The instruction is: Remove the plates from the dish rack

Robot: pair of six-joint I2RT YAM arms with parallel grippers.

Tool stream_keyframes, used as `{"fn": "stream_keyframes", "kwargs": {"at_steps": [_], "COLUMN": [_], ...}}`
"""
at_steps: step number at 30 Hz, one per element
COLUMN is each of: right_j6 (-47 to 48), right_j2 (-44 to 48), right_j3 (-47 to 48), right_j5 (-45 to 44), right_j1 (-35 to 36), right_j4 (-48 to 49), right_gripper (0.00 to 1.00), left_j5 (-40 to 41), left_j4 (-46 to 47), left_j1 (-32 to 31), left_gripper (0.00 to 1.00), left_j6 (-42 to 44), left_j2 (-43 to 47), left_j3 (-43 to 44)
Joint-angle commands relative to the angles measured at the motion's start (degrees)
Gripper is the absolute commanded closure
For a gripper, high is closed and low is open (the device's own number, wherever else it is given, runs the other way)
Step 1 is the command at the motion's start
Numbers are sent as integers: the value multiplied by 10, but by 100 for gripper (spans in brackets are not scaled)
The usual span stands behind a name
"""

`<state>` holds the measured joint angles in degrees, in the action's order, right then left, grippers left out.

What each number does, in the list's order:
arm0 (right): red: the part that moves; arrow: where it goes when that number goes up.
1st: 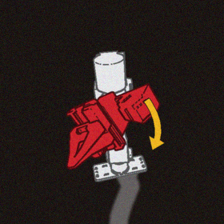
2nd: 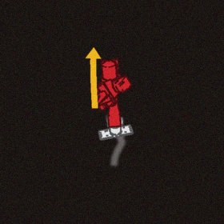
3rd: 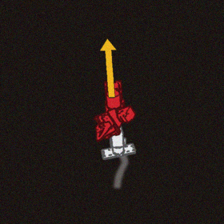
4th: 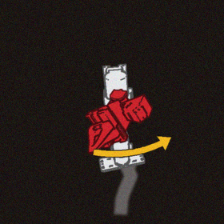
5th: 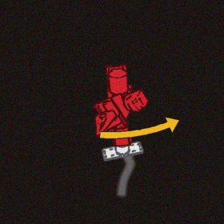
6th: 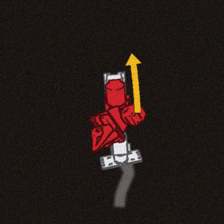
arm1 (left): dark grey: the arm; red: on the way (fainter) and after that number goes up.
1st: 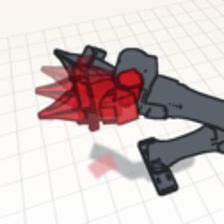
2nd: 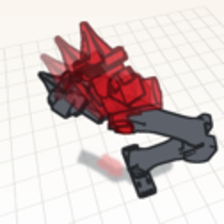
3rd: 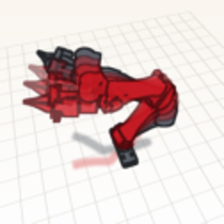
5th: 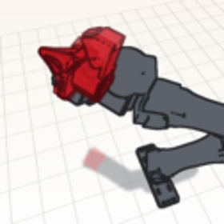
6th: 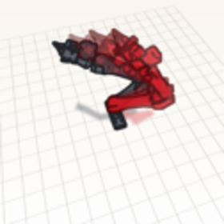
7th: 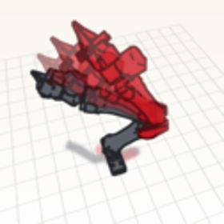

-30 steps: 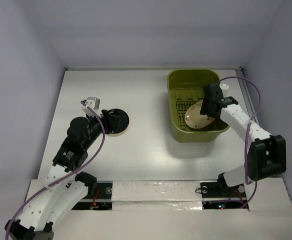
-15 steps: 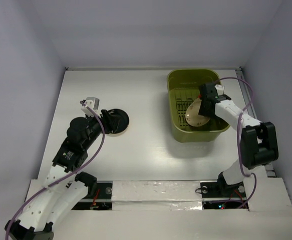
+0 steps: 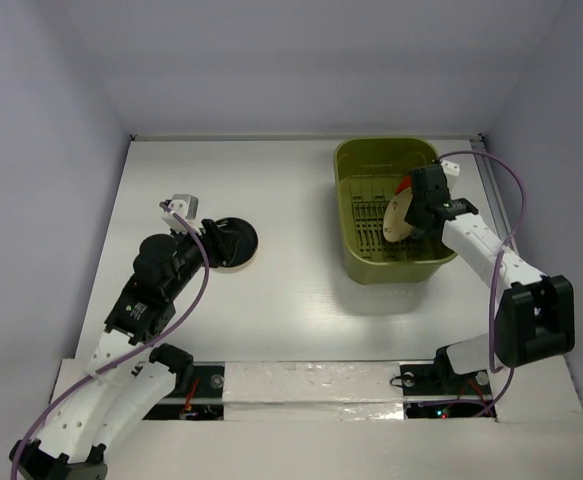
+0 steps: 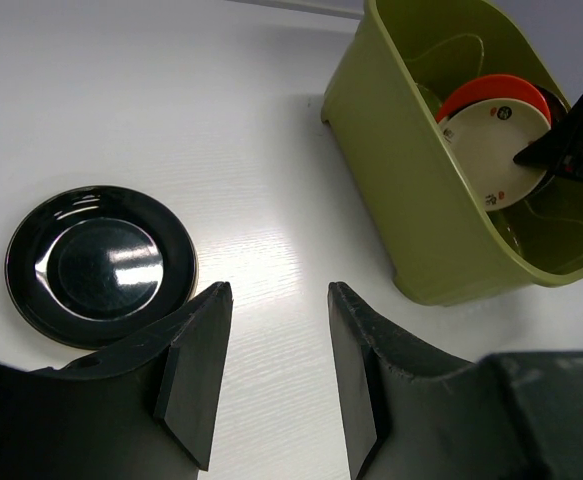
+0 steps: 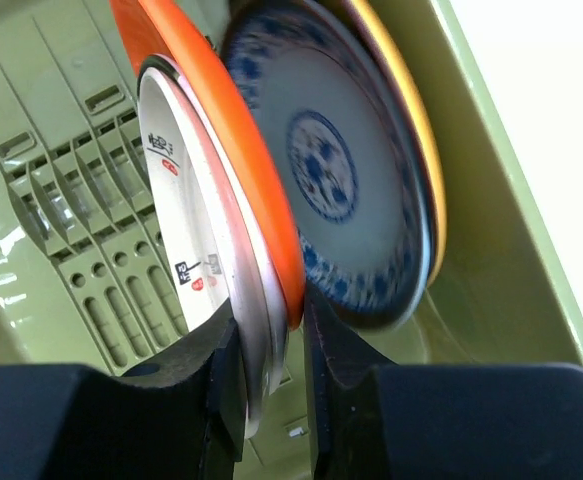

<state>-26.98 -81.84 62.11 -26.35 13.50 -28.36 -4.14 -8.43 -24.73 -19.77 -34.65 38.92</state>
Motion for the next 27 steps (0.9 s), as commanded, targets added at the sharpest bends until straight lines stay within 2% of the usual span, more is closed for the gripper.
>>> {"fn": "stream_keyframes", "kwargs": {"at_steps": [1, 12, 19, 24, 27], "right_j6": [5, 33, 30, -1, -25], "right_j2": [48, 159, 206, 176, 108], "right_j3": [-3, 45, 94, 146, 166], "right_j5": [6, 42, 127, 197, 219], "right_j1": [-1, -1, 4, 78, 149], "right_j4": [74, 61, 53, 93, 136], "right_gripper": [100, 100, 100, 100, 100], "left_j5": [3, 4, 4, 9, 21], "left_j4": [24, 27, 28, 27, 26], "left_j1": [-3, 7, 13, 18, 23], "left_gripper": [60, 60, 60, 60, 60], "left_j6": [5, 3, 3, 3, 3], "left_j2": [3, 8, 11, 18, 32], "left_j3": [15, 13, 14, 17, 20]}}
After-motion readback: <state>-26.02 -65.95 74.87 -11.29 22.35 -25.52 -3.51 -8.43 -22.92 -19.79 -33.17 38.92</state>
